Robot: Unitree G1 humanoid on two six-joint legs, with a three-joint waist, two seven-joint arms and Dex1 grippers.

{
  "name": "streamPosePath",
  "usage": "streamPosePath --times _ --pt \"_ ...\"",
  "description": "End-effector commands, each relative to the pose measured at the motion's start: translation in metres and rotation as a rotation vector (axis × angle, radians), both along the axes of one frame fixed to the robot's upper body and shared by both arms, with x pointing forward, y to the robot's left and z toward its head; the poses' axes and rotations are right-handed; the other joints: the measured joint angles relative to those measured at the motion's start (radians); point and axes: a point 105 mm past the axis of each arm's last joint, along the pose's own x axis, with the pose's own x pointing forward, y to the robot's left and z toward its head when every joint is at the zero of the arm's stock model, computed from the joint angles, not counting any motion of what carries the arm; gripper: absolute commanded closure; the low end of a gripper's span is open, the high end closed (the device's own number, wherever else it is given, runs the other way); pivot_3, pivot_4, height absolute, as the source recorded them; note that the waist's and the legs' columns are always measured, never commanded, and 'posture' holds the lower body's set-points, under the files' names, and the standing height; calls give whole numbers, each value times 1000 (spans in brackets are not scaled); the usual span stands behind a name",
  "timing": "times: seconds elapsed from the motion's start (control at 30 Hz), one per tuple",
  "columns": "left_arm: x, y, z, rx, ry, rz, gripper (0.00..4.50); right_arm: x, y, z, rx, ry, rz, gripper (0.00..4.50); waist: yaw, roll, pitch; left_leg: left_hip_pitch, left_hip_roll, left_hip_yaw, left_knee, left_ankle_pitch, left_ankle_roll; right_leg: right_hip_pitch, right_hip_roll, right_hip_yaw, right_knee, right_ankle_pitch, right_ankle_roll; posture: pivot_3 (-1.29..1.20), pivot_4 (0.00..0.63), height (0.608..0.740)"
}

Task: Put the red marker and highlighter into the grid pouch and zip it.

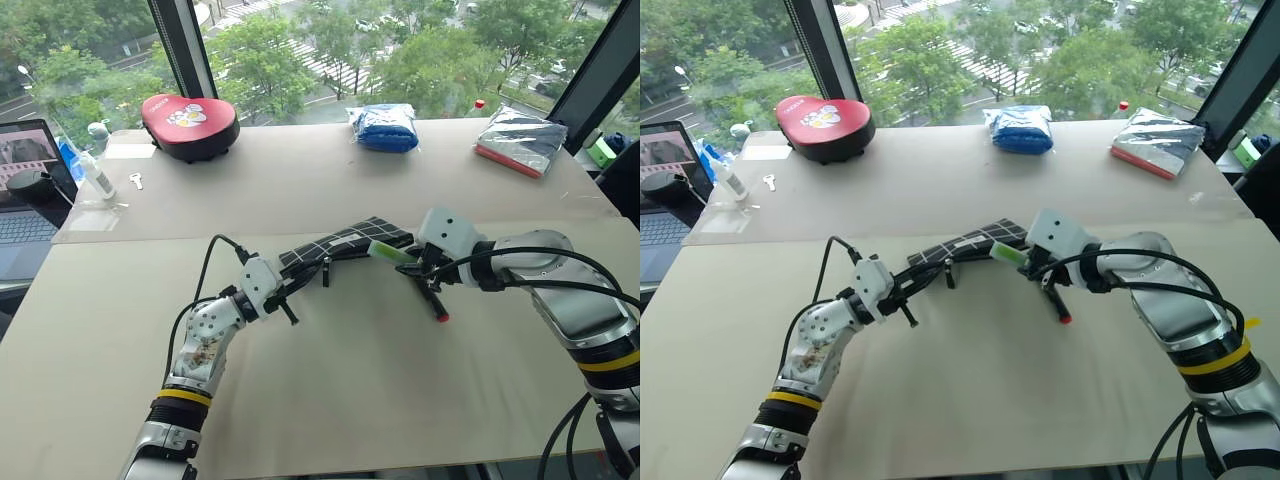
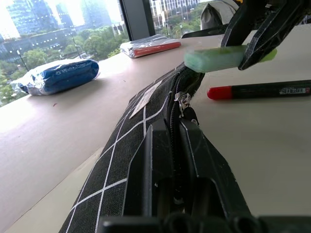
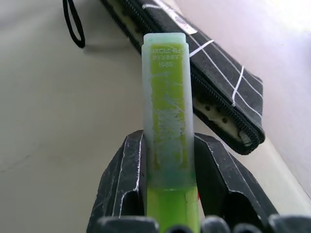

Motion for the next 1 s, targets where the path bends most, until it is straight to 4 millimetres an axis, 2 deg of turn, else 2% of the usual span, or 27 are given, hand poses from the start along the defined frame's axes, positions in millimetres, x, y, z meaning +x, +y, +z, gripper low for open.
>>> streamPosePath --times 0.03,0.2,0.6,1.0 --pt "-1 1 13 4 -48 0 4500 -2 -12 17 -50 -56 18 3493 1 0 0 0 0 0 0 0 0 0 0 0 0 0 0 0 150 740" --pt "0 5 11 15 -49 12 4500 -3 -17 28 -23 -62 -5 3493 -2 0 0 0 0 0 0 0 0 0 0 0 0 0 0 0 150 740" --pt "1 3 11 22 -59 -1 4500 5 -14 22 -39 -53 -21 3493 -1 0 0 0 0 0 0 0 0 0 0 0 0 0 0 0 150 740" --pt "-3 1 5 34 -53 -10 4500 25 10 14 -117 -60 76 3493 -2 0 0 0 0 0 0 0 0 -1 0 0 0 0 0 0 150 740"
